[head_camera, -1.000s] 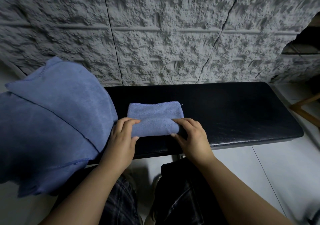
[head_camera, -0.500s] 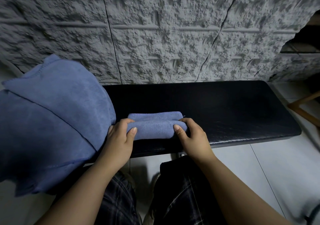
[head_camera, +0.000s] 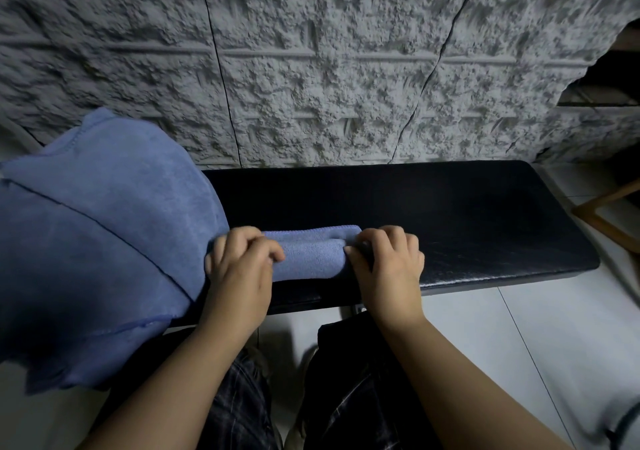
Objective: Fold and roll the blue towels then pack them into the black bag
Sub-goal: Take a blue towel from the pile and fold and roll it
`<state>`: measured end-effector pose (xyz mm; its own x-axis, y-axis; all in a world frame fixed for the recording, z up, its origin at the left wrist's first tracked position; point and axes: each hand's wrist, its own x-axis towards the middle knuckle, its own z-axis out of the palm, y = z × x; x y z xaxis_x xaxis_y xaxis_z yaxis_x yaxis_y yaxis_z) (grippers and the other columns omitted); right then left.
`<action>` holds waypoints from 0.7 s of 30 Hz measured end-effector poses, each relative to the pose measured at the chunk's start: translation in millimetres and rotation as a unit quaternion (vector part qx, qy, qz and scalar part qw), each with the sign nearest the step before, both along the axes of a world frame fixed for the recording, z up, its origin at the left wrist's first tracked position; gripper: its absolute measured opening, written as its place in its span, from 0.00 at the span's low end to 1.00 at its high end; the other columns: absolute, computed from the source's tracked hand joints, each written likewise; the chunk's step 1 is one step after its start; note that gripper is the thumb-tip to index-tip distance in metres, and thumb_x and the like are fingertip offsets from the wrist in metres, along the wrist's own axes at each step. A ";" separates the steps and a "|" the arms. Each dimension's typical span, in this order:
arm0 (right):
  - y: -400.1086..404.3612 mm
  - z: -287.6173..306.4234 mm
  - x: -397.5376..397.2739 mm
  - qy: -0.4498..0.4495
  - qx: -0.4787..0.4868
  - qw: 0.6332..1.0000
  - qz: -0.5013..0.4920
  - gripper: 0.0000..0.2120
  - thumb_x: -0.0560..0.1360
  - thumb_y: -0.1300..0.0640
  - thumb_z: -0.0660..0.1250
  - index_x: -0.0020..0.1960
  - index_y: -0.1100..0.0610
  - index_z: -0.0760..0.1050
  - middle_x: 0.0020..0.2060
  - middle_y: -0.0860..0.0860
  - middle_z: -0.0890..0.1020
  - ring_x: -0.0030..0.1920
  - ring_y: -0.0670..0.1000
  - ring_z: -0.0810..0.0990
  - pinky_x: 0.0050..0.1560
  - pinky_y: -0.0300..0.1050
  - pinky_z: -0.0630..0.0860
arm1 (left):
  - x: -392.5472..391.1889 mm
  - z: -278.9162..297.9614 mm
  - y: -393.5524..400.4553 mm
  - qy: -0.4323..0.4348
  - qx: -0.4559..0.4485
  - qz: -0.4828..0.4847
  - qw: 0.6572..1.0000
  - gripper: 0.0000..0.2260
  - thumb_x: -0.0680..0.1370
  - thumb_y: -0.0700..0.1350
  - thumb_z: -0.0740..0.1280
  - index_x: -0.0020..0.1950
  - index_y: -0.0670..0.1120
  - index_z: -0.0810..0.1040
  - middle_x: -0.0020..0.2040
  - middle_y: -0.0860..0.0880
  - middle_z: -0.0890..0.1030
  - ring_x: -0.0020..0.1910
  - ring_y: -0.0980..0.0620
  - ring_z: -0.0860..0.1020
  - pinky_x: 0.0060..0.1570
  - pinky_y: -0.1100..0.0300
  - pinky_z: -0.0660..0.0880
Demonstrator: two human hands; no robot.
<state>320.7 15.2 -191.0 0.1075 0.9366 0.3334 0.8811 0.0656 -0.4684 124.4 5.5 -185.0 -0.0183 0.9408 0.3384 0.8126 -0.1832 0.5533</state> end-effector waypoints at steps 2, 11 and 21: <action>-0.3 0.8 -1.2 -0.018 0.061 0.997 0.037 0.04 0.74 0.56 0.64 0.43 0.56 0.77 0.41 0.50 0.76 0.42 0.49 0.65 0.40 0.43 0.64 | 3.1 0.4 -1.5 0.061 0.005 -0.023 0.998 0.15 0.69 0.32 0.65 0.44 0.52 0.78 0.48 0.54 0.73 0.51 0.52 0.67 0.51 0.58 0.56; -4.6 3.0 -3.4 0.002 0.040 0.996 0.076 0.12 0.72 0.59 0.61 0.51 0.57 0.80 0.44 0.49 0.79 0.46 0.47 0.69 0.46 0.35 0.66 | 13.7 -1.6 -6.1 0.078 -0.032 -0.019 0.996 0.15 0.68 0.40 0.66 0.53 0.51 0.76 0.54 0.53 0.74 0.58 0.52 0.67 0.56 0.49 0.67; 2.4 1.8 -6.8 -0.023 -0.021 0.995 0.095 0.18 0.68 0.56 0.66 0.57 0.59 0.76 0.51 0.52 0.80 0.58 0.52 0.72 0.58 0.38 0.65 | 13.6 -7.1 10.4 0.116 -0.079 -0.026 0.990 0.22 0.68 0.40 0.66 0.62 0.51 0.71 0.58 0.52 0.75 0.64 0.48 0.69 0.60 0.48 0.68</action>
<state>314.0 17.6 -189.2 -0.0866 0.9519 0.2939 0.8756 0.2134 -0.4333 138.0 15.9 -192.1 0.0926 0.9800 0.1761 0.9129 -0.1542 0.3778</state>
